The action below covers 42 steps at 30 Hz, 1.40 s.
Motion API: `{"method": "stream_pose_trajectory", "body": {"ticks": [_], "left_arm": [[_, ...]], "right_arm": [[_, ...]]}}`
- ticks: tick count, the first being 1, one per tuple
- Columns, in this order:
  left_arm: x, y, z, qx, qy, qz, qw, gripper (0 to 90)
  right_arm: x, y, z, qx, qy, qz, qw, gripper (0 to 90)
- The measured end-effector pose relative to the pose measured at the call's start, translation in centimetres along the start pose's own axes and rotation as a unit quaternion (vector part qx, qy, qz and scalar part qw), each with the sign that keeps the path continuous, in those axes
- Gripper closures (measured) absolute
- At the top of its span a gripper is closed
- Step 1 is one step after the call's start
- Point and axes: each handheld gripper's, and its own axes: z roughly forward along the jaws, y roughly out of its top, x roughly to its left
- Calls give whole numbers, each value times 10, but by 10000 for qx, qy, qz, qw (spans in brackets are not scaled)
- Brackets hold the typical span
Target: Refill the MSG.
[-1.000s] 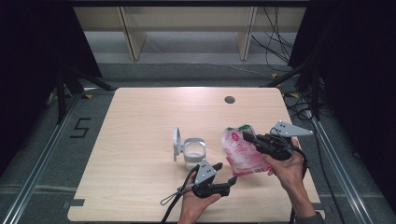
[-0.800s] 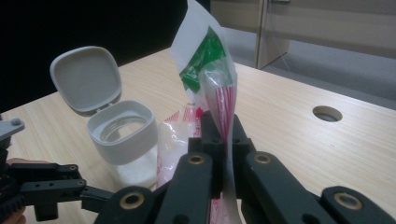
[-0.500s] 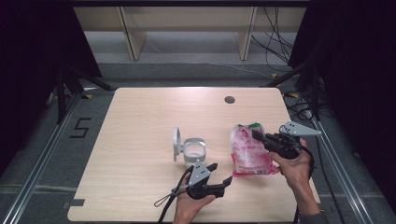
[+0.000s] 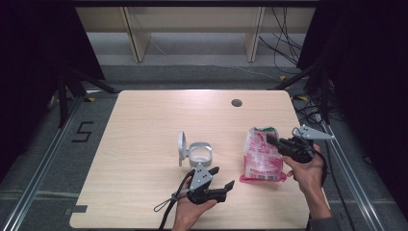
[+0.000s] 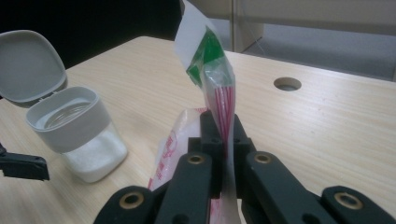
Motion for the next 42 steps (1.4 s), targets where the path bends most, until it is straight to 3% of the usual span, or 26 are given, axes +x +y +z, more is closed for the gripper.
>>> {"method": "stream_pose_trajectory", "body": {"ticks": [3,6,8,10,13,15,16,18,19,20,22,23,26,27,28,29,30,31,32,33,34,37,38,39,40,42], "left_arm": [[2,0,1,25,35,-109,9999,292],[3,0,3,-102,16,-198,9997,292],[3,1,2,-75,71,-175,9998,293],[3,2,1,-77,80,-168,9998,292],[5,3,-1,-43,115,-117,9999,293],[6,2,-1,-108,56,-145,9998,292],[4,2,-3,-105,124,-274,9995,292],[7,3,-5,-92,117,-122,9998,292],[7,3,-7,-77,140,-107,9998,292],[8,3,-8,-128,124,-114,9998,292],[9,3,-11,-128,174,-122,9997,292],[10,3,-11,-137,196,-128,9996,292],[10,3,-14,-147,245,-258,9993,292],[11,3,-14,-154,229,-199,9994,292],[11,3,-15,-181,243,-159,9994,292],[13,3,-16,-173,232,-103,9995,292],[12,3,-18,-139,307,-124,9994,292],[11,2,-18,-170,325,-243,9990,292],[11,2,-18,-150,345,-235,9990,292],[13,2,-19,-137,311,-93,9994,293],[13,2,-19,-156,281,-84,9994,292],[12,1,-20,-126,278,-72,9995,292],[10,0,-20,-152,329,-230,9991,293],[10,0,-20,-167,326,-222,9991,292],[12,1,-22,-96,336,-66,9994,293],[12,-1,-22,-138,337,-70,9993,294]], "right_arm": [[-4,-3,2,-25,-34,-14,10000,900],[-6,-6,4,66,-53,67,9999,900],[-9,-7,5,96,-73,1,9999,900],[-9,-8,6,130,-59,128,9998,900],[-12,-10,7,136,-80,131,9998,900],[-15,-11,8,121,-167,7,9998,900],[-15,-11,8,167,-117,62,9998,900],[-14,-13,8,207,-172,143,9995,900],[-17,-14,9,154,-184,-1,9997,900],[-18,-14,9,182,-213,-19,9996,900],[-16,-16,8,344,-211,185,9990,900],[-16,-17,10,276,-185,230,9992,900],[-20,-19,12,367,-282,71,9989,899],[-19,-20,12,394,-273,195,9987,898],[-24,-20,12,371,-311,4,9988,898],[-22,-21,12,369,-342,133,9986,898],[-24,-21,11,384,-302,-4,9988,897],[-24,-21,11,411,-319,68,9986,897],[-24,-21,12,389,-319,89,9987,895],[-24,-22,13,402,-368,51,9985,895],[-23,-22,13,424,-373,185,9982,893],[-26,-23,12,477,-422,39,9980,891],[-26,-23,12,477,-385,51,9981,890],[-25,-23,12,520,-401,143,9977,889],[-27,-24,12,493,-442,34,9978,888],[-29,-25,13,521,-472,87,9975,884]]}}
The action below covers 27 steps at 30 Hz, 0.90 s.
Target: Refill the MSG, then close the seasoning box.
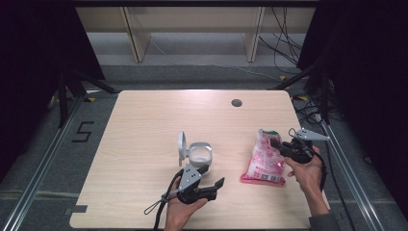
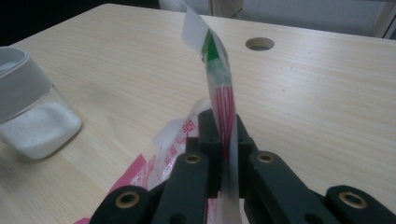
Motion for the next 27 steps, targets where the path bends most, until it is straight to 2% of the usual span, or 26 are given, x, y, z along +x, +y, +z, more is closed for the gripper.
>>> {"method": "stream_pose_trajectory", "body": {"ticks": [1,2,3,5,6,7,8,9,10,15,16,17,18,19,20,21,22,23,24,25,26,27], "left_arm": [[1,-1,0,-15,-40,2,10000,294],[1,-1,-1,-16,-14,-11,10000,294],[-1,-2,-2,-1,26,-155,9999,294],[1,-1,-4,48,41,-5,10000,293],[2,-2,-4,-22,13,-21,10000,293],[2,-1,-5,12,44,-125,9999,293],[2,-1,-6,41,83,-110,9999,293],[4,0,-6,23,66,-9,10000,293],[4,-1,-6,-35,49,-40,10000,294],[8,0,-11,11,120,-12,9999,311],[8,-1,-13,2,138,-75,9999,319],[10,-1,-14,-40,129,18,9999,322],[9,-1,-15,-3,178,-14,9998,325],[10,-1,-17,19,182,-6,9998,335],[10,-2,-18,-15,208,-120,9997,353],[11,-2,-20,0,228,-102,9997,361],[13,-2,-22,-32,229,-101,9997,370],[14,-1,-24,-13,240,-85,9997,383],[15,-2,-24,-70,249,-109,9996,388],[17,-1,-26,-43,255,-96,9996,388],[19,0,-27,-19,238,8,9997,389],[21,0,-28,-48,224,0,9997,397]], "right_arm": [[-1,0,0,-4,-10,-8,10000,879],[2,-1,0,32,23,176,9998,873],[-1,-2,1,-34,-36,29,10000,869],[-2,-1,2,27,-55,24,10000,860],[-2,-2,3,-4,-70,34,10000,857],[-3,-2,3,-1,-82,12,10000,851],[-4,-2,2,81,-39,18,10000,842],[-4,-3,3,73,-92,47,9999,838],[-3,-3,4,60,-150,195,9997,833],[-5,-5,2,141,-163,290,9993,806],[-5,-6,2,133,-197,256,9994,789],[-8,-6,2,120,-221,114,9996,761],[-5,-6,2,206,-239,293,9991,737],[-5,-6,0,240,-265,354,9987,725],[-9,-6,1,178,-349,150,9991,703],[-5,-6,-1,229,-354,407,9983,673],[-7,-6,-3,178,-358,350,9986,633],[-7,-6,-5,107,-408,482,9979,589],[-9,-6,-6,84,-504,407,9979,561],[-10,-6,-8,96,-510,436,9977,543],[-12,-8,-9,52,-564,420,9975,521],[-12,-10,-11,54,-557,537,9970,515]]}}
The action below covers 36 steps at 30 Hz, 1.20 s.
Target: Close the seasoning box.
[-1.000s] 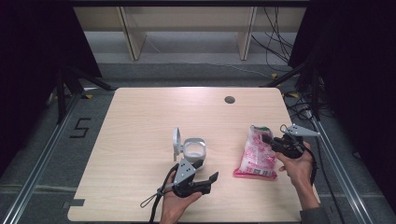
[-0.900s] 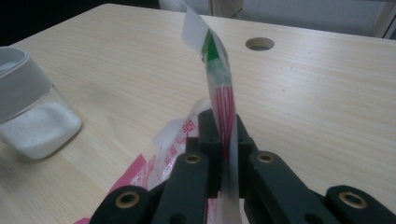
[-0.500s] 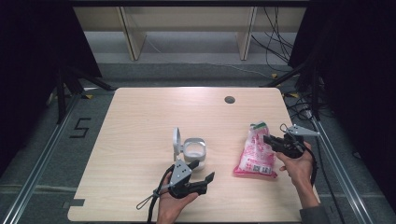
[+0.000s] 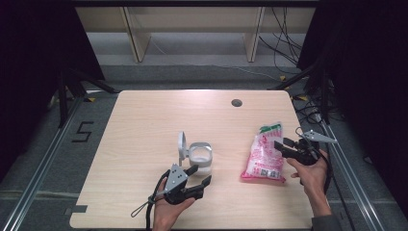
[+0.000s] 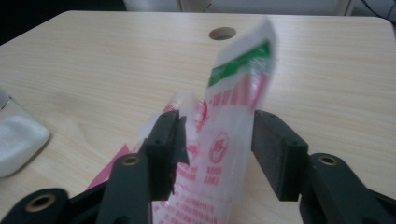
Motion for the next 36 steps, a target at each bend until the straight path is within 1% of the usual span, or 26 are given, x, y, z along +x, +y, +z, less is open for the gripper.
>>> {"method": "stream_pose_trajectory", "body": {"ticks": [1,2,4,6,7,8,11,12,14,16,17,18,19,20,21,26,27,28,29,30,31,32,33,34,35,36], "left_arm": [[1,1,-2,41,17,-11,10000,413],[2,2,-4,30,22,4,10000,423],[3,2,-5,0,30,-10,10000,442],[5,2,-6,-1,28,24,10000,460],[6,1,-7,19,37,36,10000,471],[6,1,-7,18,33,27,10000,487],[8,0,-9,48,36,106,9999,529],[8,-1,-9,2,-5,101,9999,550],[8,-2,-11,12,47,-36,10000,590],[9,-2,-12,49,70,2,10000,619],[12,-2,-13,62,33,162,9998,635],[11,-3,-13,9,29,42,10000,651],[11,-2,-14,41,82,67,9999,673],[10,-2,-15,44,92,87,9999,696],[11,-2,-16,64,109,144,9998,717],[13,-4,-20,106,277,301,9991,804],[14,-4,-21,105,293,323,9990,813],[15,-4,-22,72,298,329,9990,823],[16,-3,-24,95,329,463,9983,829],[17,-3,-24,50,334,391,9987,837],[17,-3,-26,99,393,425,9983,848],[19,-2,-28,116,393,541,9977,854],[20,-2,-28,71,398,534,9978,865],[21,-3,-30,55,449,478,9978,872],[22,-3,-30,8,443,395,9982,877],[22,-3,-32,39,486,407,9980,884]], "right_arm": [[-1,-2,-1,-38,-19,17,10000,511],[1,-4,-3,-126,42,261,9996,499],[-4,-7,-5,-155,-69,35,9998,492],[-6,-9,-11,-64,-69,55,9999,487],[-6,-10,-12,-63,-103,121,9999,487],[-8,-11,-14,-133,-102,32,9999,487],[-10,-14,-18,-150,-126,67,9998,478],[-9,-15,-21,-163,-70,142,9997,474],[-5,-17,-23,-162,-133,240,9995,467],[-6,-18,-25,-156,-151,21,9998,463],[-4,-19,-25,-170,-151,67,9997,462],[-2,-21,-27,-169,-108,23,9998,461],[1,-22,-27,-162,-82,52,9998,461],[2,-23,-28,-125,-39,-34,9999,461],[8,-26,-29,-93,-74,165,9998,460],[17,-34,-31,-5,-146,13,9999,456],[18,-36,-31,-36,-86,-60,9999,457],[21,-37,-32,-10,-44,-14,10000,456],[21,-38,-33,19,-4,-202,9998,457],[23,-39,-33,8,15,-248,9997,457],[29,-41,-33,61,10,-77,10000,457],[31,-42,-34,107,77,-57,9999,457],[29,-43,-33,108,159,-355,9992,458],[31,-44,-33,98,150,-391,9991,458],[36,-45,-34,125,155,-297,9994,457],[36,-46,-34,121,195,-415,9989,457]]}}
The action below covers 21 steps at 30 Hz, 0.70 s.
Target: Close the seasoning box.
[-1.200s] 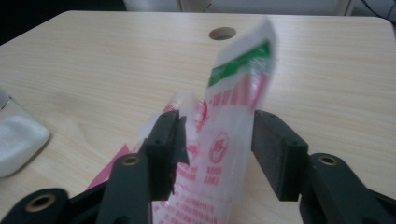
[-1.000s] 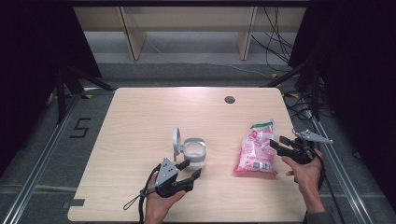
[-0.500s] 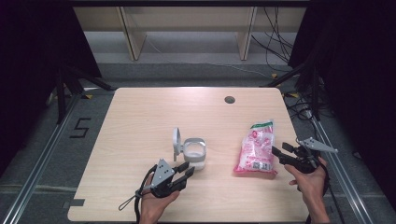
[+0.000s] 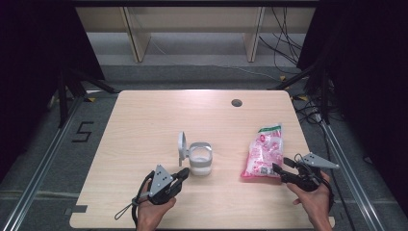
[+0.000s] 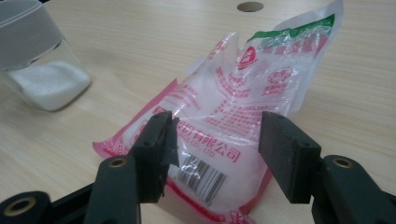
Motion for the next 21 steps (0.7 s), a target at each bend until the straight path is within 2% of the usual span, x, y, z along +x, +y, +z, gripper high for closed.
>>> {"method": "stream_pose_trajectory", "body": {"ticks": [1,2,3,4,5,6,7,9,10,11,12,13,14,15,16,17,18,19,21], "left_arm": [[2,0,-1,-4,1,52,10000,888],[2,0,-1,-31,36,-36,10000,890],[6,1,-3,38,65,105,9999,891],[8,1,-3,25,87,77,9999,891],[9,1,-3,28,146,18,9999,891],[11,1,-4,5,145,74,9999,892],[13,1,-4,10,160,61,9999,892],[16,2,-5,19,209,76,9998,892],[16,2,-6,39,235,-9,9997,892],[18,2,-6,32,264,10,9996,892],[19,3,-6,34,270,25,9996,892],[20,3,-6,32,291,14,9996,892],[22,4,-6,36,295,40,9995,892],[23,5,-5,33,305,36,9995,892],[24,5,-5,45,344,-43,9994,892],[26,6,-5,53,331,51,9994,892],[26,7,-4,27,350,10,9994,892],[26,7,-4,23,351,-3,9994,891],[28,8,-4,19,332,-3,9994,892]], "right_arm": [[4,-1,-1,13,-37,102,9999,457],[4,-2,0,-55,-27,58,10000,457],[5,-2,-2,-20,-11,68,10000,457],[4,-3,-1,-51,13,-35,10000,457],[6,-4,-1,-21,-24,75,10000,457],[6,-4,-2,8,26,23,10000,457],[9,-5,-3,-14,34,184,9998,457],[7,-5,-4,-21,72,-43,10000,458],[10,-6,-5,19,77,48,10000,458],[10,-6,-3,-49,32,-9,10000,457],[14,-7,-6,13,160,171,9997,457],[14,-7,-6,63,154,117,9998,457],[11,-8,-4,-44,123,-72,9999,457],[14,-8,-5,-24,116,19,9999,456],[13,-8,-6,24,140,-74,9999,457],[16,-9,-5,-7,113,-3,9999,456],[16,-9,-7,6,202,-52,9998,455],[19,-10,-7,64,101,44,9999,453],[21,-11,-8,58,195,71,9998,450]]}}
